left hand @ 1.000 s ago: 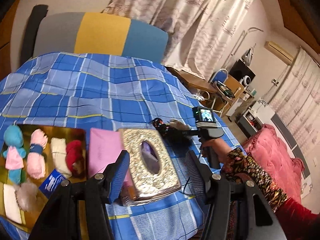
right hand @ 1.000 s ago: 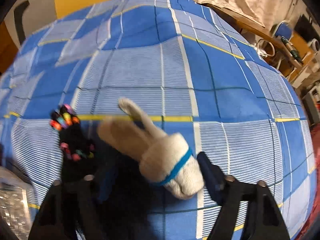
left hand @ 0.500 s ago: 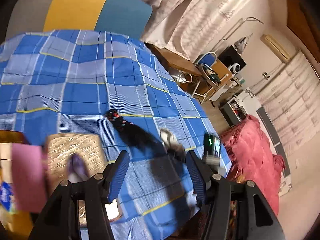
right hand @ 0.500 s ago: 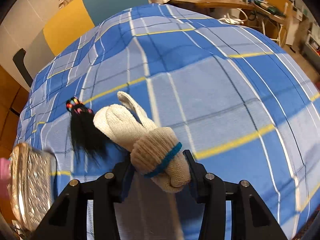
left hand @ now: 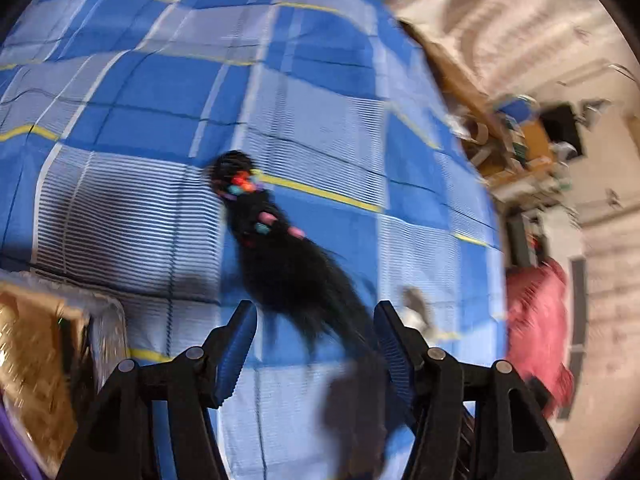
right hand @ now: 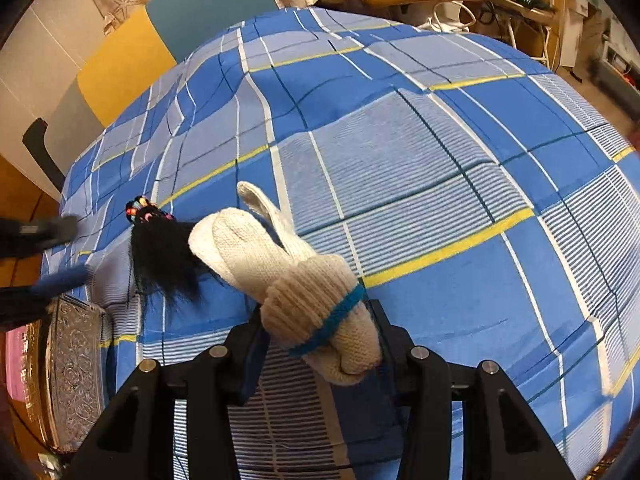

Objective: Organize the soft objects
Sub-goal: 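Grasp the black beaded tassel with the left gripper while the right holds the glove, then lift the tassel with the left gripper while the right holds the glove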

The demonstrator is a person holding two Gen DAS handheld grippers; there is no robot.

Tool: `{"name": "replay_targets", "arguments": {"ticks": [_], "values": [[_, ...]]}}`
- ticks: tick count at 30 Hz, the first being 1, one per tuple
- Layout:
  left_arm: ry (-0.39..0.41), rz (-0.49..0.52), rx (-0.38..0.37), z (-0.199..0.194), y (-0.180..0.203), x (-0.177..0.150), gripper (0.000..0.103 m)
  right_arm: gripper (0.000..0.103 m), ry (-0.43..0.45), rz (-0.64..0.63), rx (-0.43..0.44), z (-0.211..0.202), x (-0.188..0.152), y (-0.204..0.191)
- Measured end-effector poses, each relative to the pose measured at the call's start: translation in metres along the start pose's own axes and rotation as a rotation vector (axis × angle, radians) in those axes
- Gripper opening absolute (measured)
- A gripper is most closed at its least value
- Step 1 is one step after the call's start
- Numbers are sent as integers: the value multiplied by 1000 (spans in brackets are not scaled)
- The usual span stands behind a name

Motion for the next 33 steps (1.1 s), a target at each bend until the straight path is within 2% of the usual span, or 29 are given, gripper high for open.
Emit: {"name": "replay_targets", "arguments": {"ticks": [3, 6, 13, 24, 26, 28, 30, 33], "values": [[-4, -52, 24, 24, -8, 9, 62, 47, 37, -18, -21, -7, 2, -4], [12, -58, 42, 37, -10, 12, 62, 47, 57, -49, -42, -10, 5, -9], [46, -59, 92, 50, -16, 17, 63, 47, 71, -80, -49, -11, 6, -16], [97, -17, 111, 59, -11, 21, 62, 47, 70, -73, -46, -11, 6, -15], [100, -25, 114, 61, -11, 22, 57, 47, 70, -71, -43, -11, 6, -15], [100, -14, 170, 59, -12, 20, 32, 47, 73, -69, -43, -12, 6, -15], [94, -2, 173, 56, -17, 16, 27, 48, 75, -70, -42, -12, 7, -15], [73, -19, 118, 54, -21, 11, 19, 47, 79, -63, -42, -13, 7, -13]]}}
Point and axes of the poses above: each gripper's, at about its wrist camera, not at the fingertips, and z roughly the way its jaws point, y to its right, x to its top, the point moved 1 cm from there along z, roughly the way its jaws point, and after that the axes turned 3 degrees about x, right-handed, at the moved point
